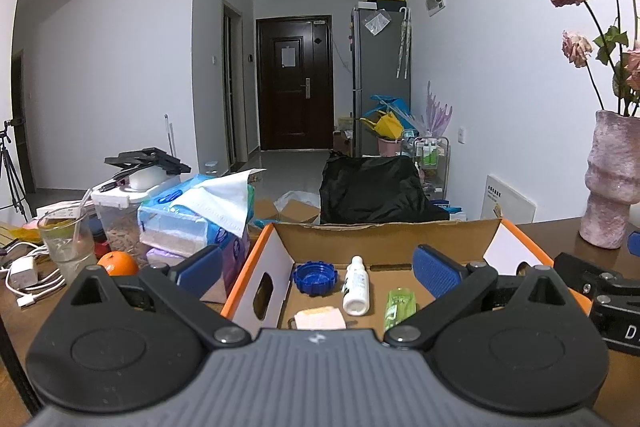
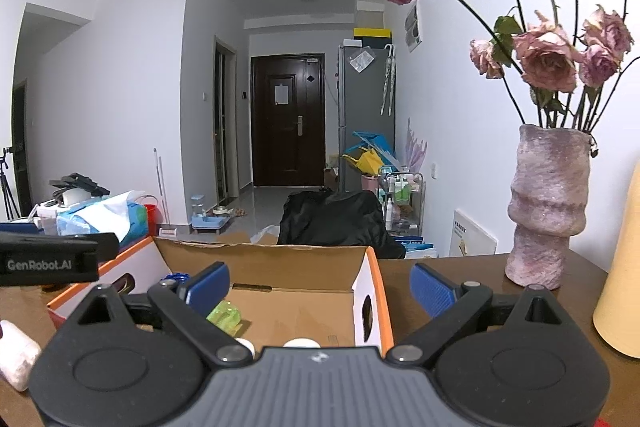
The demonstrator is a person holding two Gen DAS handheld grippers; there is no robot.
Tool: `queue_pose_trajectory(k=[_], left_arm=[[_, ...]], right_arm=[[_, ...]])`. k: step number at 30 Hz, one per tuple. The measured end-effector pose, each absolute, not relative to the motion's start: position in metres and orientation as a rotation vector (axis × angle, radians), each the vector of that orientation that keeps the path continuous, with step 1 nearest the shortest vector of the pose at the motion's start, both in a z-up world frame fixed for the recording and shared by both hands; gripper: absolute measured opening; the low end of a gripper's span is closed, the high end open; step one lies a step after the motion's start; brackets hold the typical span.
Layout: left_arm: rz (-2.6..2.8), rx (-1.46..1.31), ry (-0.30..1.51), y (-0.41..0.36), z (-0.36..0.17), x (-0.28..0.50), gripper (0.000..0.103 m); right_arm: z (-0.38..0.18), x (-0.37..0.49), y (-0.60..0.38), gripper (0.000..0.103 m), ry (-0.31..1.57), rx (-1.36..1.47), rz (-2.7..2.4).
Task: Organize rigid objects
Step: 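Withdraw both open tools from the box back over the table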
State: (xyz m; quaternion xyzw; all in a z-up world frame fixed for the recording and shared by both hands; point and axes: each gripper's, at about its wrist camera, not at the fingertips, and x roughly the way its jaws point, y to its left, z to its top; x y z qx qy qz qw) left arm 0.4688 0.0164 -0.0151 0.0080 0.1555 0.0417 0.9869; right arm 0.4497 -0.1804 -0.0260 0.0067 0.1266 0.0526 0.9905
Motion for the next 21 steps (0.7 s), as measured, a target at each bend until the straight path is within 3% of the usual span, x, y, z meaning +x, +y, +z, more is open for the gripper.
queue_pose_trajectory(k=[21], left_arm=[[0.118,0.016,0.327,0.036,-0.019,0.387,0.103]], right_arm=[[-0.033,0.375,-0.201,0.097,0.280,-0.018,0.048]])
